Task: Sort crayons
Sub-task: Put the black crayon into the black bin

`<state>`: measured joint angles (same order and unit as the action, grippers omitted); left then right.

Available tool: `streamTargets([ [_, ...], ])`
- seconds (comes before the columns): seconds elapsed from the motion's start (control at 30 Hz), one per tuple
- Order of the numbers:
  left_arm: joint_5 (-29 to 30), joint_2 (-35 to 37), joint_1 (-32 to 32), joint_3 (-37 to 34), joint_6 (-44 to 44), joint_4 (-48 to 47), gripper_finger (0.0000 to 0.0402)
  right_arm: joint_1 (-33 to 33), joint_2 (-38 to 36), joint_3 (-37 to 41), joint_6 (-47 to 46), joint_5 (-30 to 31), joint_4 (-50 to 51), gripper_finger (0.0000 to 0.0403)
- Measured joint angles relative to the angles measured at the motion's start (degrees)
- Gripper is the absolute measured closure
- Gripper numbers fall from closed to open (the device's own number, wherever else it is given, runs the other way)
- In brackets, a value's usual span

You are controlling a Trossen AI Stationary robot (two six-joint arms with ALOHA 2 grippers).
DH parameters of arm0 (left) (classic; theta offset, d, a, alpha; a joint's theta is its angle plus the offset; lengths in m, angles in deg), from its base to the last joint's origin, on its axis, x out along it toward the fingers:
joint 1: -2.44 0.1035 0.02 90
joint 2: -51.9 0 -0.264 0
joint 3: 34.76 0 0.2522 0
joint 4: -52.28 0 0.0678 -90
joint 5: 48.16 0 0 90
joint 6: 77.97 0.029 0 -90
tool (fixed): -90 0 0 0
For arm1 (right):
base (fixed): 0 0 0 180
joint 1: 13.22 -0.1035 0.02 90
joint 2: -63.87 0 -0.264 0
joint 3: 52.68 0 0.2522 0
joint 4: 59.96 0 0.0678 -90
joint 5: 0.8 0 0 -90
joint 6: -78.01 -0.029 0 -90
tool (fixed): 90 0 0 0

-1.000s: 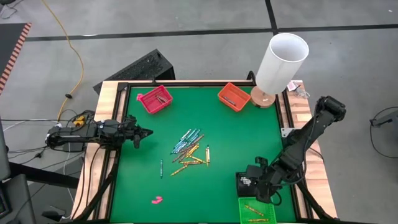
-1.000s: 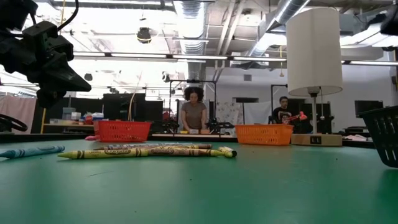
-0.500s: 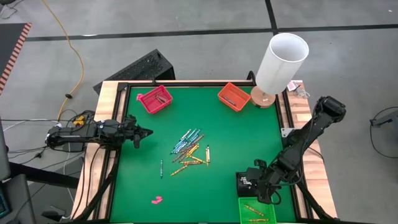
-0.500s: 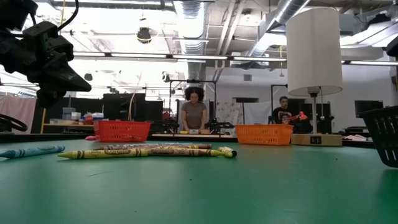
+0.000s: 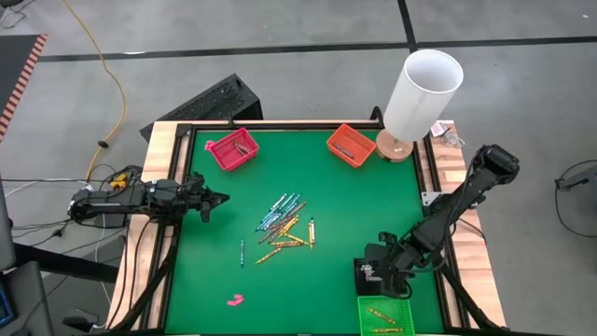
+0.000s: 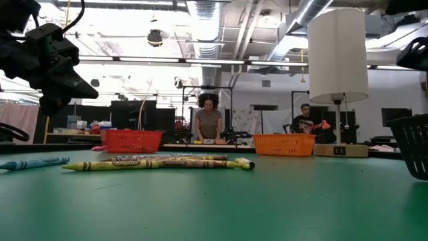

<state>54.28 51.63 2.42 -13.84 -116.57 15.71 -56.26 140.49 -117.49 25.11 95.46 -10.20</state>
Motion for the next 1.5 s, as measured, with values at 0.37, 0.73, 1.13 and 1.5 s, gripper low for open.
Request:
streamTargets([
  [0.37,0.0,0.0,0.0,0.0,-0.18,0.0,0.0402,8.83,-0.02,-3.63,2.33,0.07,-5.5,0.0305],
  [0.73,0.02,0.02,-0.01,0.0,-1.31,0.03,0.0401,24.17,3.98,-4.55,-5.83,13.2,-13.62,0.0305],
  [1.13,0.04,0.02,-0.01,-0.02,-2.44,0.04,0.0401,29.48,19.22,-6.42,-9.04,13.1,-22.83,0.0305],
  [1.5,0.24,0.02,-0.01,-0.02,-2.38,0.09,0.0402,30.09,29.73,-15.02,-8.93,13.2,-14.73,0.0305],
])
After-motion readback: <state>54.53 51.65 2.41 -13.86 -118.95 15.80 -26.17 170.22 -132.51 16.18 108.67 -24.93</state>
